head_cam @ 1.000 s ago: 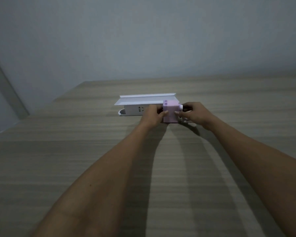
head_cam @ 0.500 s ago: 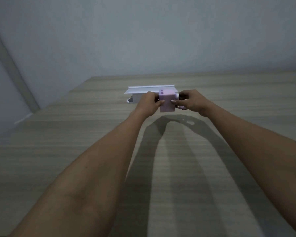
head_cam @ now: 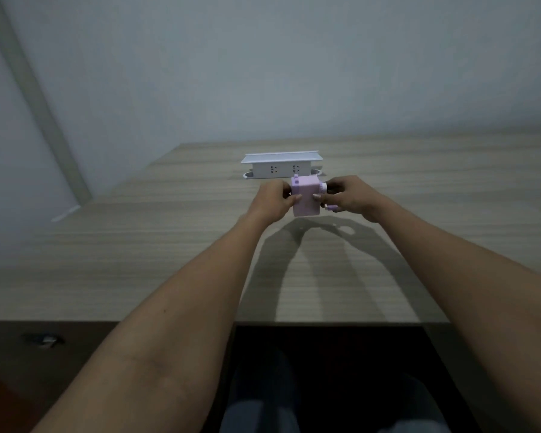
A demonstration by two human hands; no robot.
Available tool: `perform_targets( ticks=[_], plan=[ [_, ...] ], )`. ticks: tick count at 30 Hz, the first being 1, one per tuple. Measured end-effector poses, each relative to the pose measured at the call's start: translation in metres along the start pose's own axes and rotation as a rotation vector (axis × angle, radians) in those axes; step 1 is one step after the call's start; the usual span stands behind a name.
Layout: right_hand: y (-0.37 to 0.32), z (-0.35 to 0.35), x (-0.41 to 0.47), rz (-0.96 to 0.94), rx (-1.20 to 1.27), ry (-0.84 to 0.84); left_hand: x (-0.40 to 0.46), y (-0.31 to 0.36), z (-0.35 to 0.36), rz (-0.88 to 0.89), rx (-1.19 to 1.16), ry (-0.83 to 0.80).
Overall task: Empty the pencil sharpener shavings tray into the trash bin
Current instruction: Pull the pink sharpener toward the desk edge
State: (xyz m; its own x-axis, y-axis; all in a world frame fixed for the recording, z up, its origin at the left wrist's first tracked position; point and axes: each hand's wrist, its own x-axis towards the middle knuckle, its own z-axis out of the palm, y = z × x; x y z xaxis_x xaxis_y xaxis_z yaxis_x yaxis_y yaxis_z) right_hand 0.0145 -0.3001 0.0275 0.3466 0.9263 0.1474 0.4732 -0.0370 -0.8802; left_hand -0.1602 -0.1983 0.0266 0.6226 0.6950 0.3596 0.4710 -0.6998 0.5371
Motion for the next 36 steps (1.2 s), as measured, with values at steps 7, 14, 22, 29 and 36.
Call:
perform_targets(
  ticks=[7,14,22,29,36],
  plan=[
    [0.025,0.007,-0.021,-0.009,-0.038,0.003,-0.024,0.0,0.011,0.003,0.041,-0.054],
    [0.037,0.007,-0.022,-0.018,0.019,0.0,-0.026,-0.011,0.021,-0.004,-0.071,-0.047],
    [0.051,0.006,-0.017,-0.02,-0.023,-0.116,-0.022,-0.025,0.029,-0.155,-0.42,-0.241],
    [0.055,0.006,-0.022,-0.094,-0.113,-0.099,-0.023,-0.041,0.04,-0.125,-0.445,-0.19],
    [0.058,0.007,-0.021,-0.148,-0.179,-0.107,-0.023,-0.049,0.04,-0.106,-0.534,-0.175]
  ],
)
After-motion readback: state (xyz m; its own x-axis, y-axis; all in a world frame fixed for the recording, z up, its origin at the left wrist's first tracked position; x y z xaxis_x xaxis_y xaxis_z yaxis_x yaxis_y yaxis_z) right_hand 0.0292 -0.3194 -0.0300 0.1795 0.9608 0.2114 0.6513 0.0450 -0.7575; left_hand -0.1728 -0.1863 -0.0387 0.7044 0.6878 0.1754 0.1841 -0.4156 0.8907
